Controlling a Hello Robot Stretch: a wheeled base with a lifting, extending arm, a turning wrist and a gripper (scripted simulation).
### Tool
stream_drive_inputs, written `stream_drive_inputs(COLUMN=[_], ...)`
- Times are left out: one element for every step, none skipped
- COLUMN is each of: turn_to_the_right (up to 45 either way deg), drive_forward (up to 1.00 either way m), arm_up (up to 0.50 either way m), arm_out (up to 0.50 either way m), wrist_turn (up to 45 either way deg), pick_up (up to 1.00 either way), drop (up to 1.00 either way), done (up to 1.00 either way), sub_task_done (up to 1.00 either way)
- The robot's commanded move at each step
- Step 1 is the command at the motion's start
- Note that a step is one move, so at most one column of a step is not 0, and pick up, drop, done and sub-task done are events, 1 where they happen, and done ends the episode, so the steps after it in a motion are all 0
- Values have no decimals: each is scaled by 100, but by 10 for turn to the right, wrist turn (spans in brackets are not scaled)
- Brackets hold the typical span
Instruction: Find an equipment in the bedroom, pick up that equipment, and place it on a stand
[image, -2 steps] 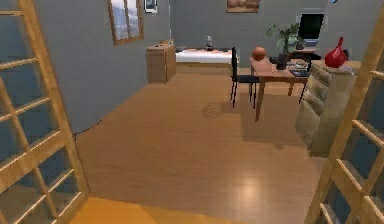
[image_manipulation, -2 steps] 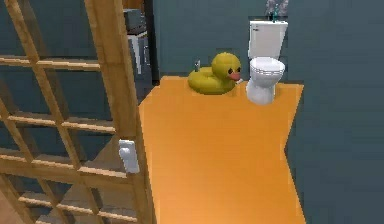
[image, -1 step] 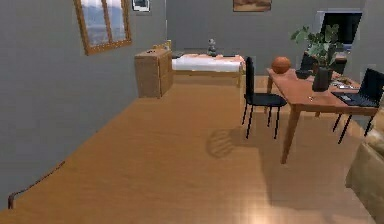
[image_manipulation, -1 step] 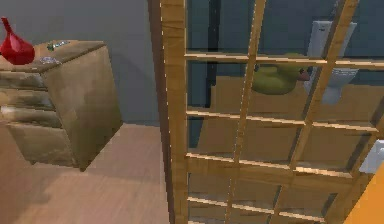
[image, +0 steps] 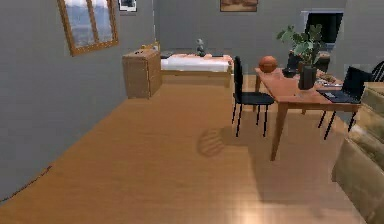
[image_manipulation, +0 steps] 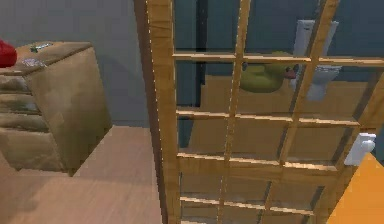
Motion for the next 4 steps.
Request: stream_drive_inputs(turn_to_the_right=[0,0,30,0], drive_forward=[100,100,0,15], arm_up=[0,0,0,0], arm_out=[0,0,0,0], wrist_turn=[0,0,0,0], pick_up=[0,0,0,0], drop=[0,0,0,0], done=[0,0,0,0], sub_task_done=[0,0,0,0])
